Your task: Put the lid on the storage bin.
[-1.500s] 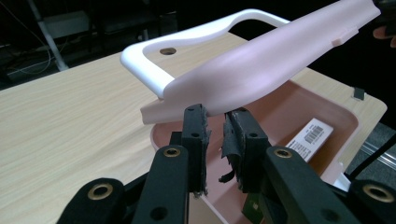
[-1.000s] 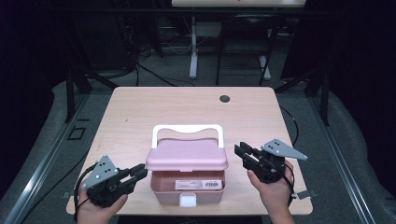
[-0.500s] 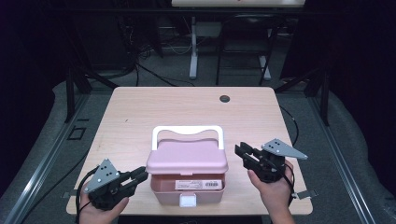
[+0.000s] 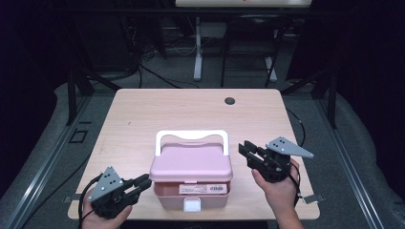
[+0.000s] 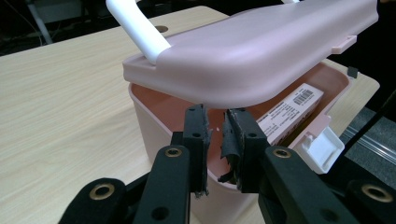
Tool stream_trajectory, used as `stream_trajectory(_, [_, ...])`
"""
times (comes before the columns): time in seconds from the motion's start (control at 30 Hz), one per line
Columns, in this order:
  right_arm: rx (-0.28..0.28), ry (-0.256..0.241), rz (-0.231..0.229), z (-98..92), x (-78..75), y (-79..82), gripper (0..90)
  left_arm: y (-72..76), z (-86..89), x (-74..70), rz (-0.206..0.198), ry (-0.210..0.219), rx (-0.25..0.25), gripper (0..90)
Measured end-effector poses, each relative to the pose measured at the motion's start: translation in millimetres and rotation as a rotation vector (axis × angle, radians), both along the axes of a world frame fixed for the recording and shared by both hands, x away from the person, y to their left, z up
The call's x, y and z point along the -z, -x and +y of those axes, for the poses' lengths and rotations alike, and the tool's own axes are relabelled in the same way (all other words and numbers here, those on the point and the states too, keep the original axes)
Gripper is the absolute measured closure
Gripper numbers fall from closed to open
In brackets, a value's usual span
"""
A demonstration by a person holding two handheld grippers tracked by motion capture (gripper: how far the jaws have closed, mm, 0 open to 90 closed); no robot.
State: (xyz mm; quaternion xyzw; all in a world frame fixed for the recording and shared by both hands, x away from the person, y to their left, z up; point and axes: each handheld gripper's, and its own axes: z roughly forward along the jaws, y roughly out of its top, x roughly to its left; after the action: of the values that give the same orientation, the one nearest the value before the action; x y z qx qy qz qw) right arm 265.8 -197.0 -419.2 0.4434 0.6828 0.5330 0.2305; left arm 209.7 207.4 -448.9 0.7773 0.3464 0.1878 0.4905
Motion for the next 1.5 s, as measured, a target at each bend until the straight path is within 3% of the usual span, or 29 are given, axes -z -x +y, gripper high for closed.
stream_trajectory(0.1, [-0.009,0.008,-0.002,2.4,-6.6,-3.6,72.3,1.3,-0.2,1.5,0.004,0.002,-0.002,78.1])
stream_trajectory(0.3, [-0.036,0.013,0.035,9.7,-11.2,-14.6,71.5,2.6,0.1,5.0,0.005,0.004,-0.003,78.1])
stream_trajectory(0.67, [-0.080,0.020,0.088,27.9,-1.2,-26.5,68.1,6.1,-0.2,12.5,0.008,0.002,-0.005,78.9])
stream_trajectory(1.1, [-0.086,0.018,0.124,30.5,12.5,-32.4,62.7,7.5,-1.8,18.3,0.012,0.002,0.008,79.0])
stream_trajectory(1.23, [-0.099,-0.005,0.147,31.0,17.5,-35.7,62.0,7.4,-1.7,19.6,0.011,0.004,0.009,78.9])
stream_trajectory(1.5, [-0.099,-0.014,0.137,31.6,18.2,-34.7,64.3,7.2,-1.9,22.2,0.020,0.007,0.012,78.7])
